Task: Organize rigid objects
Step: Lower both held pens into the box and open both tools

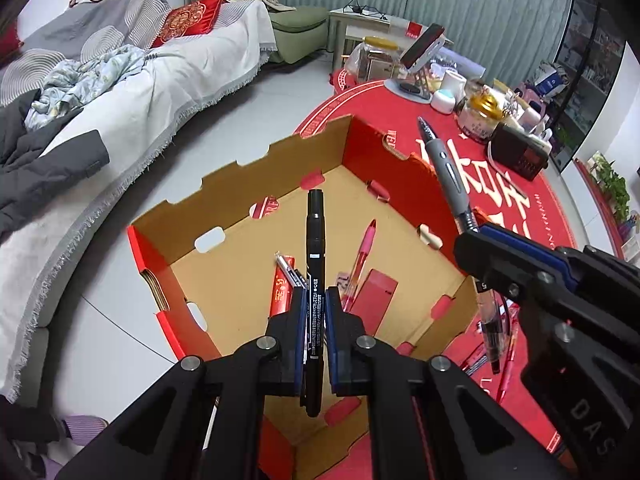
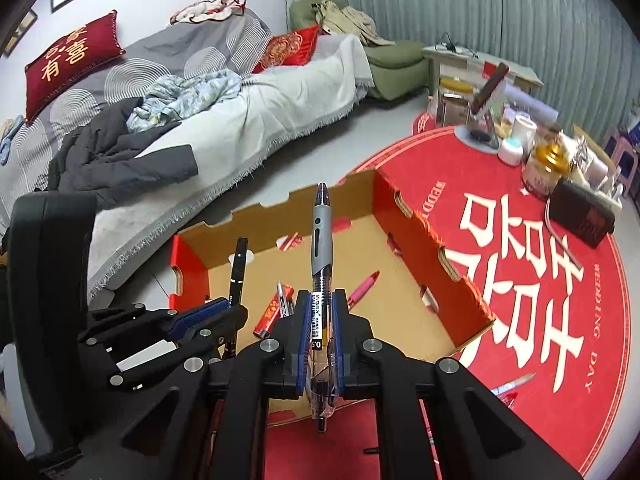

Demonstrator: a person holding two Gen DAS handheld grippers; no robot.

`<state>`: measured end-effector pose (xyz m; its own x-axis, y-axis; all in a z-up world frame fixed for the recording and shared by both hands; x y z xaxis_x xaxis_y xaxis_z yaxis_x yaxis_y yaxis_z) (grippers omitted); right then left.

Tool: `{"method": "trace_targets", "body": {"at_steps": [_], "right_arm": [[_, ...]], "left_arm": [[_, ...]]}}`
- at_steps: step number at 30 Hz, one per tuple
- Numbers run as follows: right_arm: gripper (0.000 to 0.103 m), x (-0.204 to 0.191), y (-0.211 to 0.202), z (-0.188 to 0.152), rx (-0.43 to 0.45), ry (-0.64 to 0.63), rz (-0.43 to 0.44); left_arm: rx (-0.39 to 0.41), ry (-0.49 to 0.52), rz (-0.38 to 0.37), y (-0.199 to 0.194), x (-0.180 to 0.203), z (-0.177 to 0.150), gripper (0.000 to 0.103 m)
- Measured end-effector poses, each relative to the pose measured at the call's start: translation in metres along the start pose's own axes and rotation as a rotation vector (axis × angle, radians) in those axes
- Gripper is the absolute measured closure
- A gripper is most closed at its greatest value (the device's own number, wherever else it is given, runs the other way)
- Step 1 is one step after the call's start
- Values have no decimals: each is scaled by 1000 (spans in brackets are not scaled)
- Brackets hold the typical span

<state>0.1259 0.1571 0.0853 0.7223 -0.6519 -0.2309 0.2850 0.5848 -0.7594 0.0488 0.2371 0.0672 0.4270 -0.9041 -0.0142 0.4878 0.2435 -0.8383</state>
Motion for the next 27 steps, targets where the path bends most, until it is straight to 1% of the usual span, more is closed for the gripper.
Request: {"method": "trace_targets", "body": {"at_steps": [6, 21, 27], "right_arm": [[92, 2, 9, -5, -21, 2, -7], [92, 0, 18, -5, -36, 2, -2], [92, 5, 25, -7, -47, 10, -8]], "left_arm": [[-15, -3, -4, 9, -2, -3, 94], [-36, -17, -5, 21, -9, -5, 94], [-64, -37, -2, 32, -16, -11, 94]]}}
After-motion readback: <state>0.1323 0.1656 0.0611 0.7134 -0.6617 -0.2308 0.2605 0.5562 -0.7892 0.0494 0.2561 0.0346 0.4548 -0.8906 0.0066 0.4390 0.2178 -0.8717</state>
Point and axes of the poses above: each gripper's, at about its wrist camera, not at the fingertips, and y roughly the way its jaws point, x to its right, z to its top, the point moved 4 cm from there along y, roughly the way its jaws point, and after that the axes turned 8 degrees about y, right-handed, at the moved point
